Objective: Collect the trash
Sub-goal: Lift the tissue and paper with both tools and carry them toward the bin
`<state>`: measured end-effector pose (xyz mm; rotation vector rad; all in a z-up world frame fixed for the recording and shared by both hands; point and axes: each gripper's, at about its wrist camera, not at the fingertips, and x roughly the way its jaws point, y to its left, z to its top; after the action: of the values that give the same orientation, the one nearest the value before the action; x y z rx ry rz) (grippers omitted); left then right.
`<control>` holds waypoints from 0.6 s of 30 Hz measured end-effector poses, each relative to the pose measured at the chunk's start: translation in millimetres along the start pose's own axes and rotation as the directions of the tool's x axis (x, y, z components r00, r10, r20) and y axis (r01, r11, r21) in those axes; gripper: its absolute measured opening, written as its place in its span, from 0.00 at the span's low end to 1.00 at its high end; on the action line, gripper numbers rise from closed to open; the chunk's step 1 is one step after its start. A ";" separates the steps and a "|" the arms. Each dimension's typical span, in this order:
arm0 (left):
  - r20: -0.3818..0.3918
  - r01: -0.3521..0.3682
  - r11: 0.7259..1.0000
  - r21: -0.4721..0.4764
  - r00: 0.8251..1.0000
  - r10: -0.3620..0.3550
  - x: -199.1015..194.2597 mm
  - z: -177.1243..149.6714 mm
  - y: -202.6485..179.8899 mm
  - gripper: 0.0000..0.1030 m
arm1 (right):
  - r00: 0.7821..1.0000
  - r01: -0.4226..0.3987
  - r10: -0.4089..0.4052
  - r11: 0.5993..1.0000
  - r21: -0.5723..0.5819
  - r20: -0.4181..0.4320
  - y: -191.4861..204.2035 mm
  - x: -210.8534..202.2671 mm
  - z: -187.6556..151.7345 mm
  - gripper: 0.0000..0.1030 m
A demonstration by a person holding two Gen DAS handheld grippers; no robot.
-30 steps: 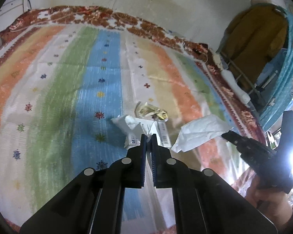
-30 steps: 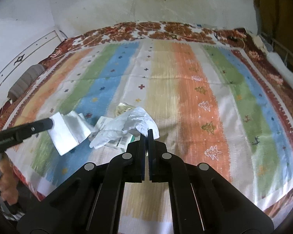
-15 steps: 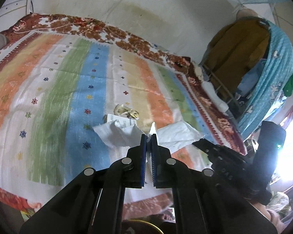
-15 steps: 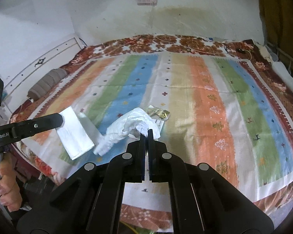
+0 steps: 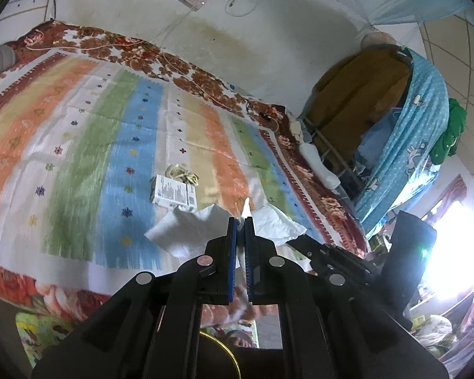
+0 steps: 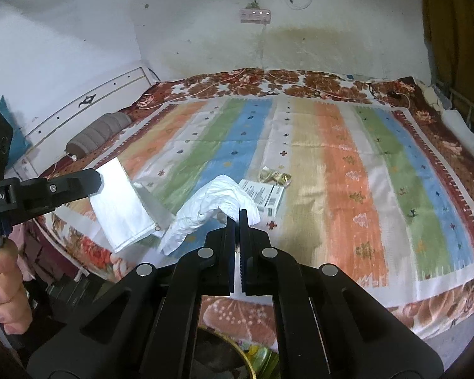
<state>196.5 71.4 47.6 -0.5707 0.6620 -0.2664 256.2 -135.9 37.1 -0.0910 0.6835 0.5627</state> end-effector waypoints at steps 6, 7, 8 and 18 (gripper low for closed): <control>0.007 0.028 1.000 -0.008 1.000 -0.027 -18.8 -22.3 -3.6 0.04 | 0.999 0.017 -0.017 1.000 -0.009 0.041 7.6 -27.7 -16.5 0.01; 0.007 0.029 1.000 -0.010 1.000 -0.029 -20.9 -25.4 -3.0 0.04 | 0.999 0.011 -0.010 1.000 -0.006 0.044 7.3 -31.6 -19.2 0.01; 0.003 0.030 0.999 -0.016 1.000 -0.030 -22.9 -30.3 -2.0 0.04 | 0.999 -0.001 0.001 1.000 0.002 0.042 6.9 -35.8 -23.4 0.01; -0.022 0.041 0.999 -0.033 0.999 -0.042 -41.0 -68.0 -1.7 0.04 | 1.000 -0.022 0.022 0.999 0.027 0.003 9.4 -54.1 -59.6 0.01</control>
<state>121.3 58.7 25.4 -0.6136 0.6782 -0.3017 183.0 -168.4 25.3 -0.0580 0.6903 0.5744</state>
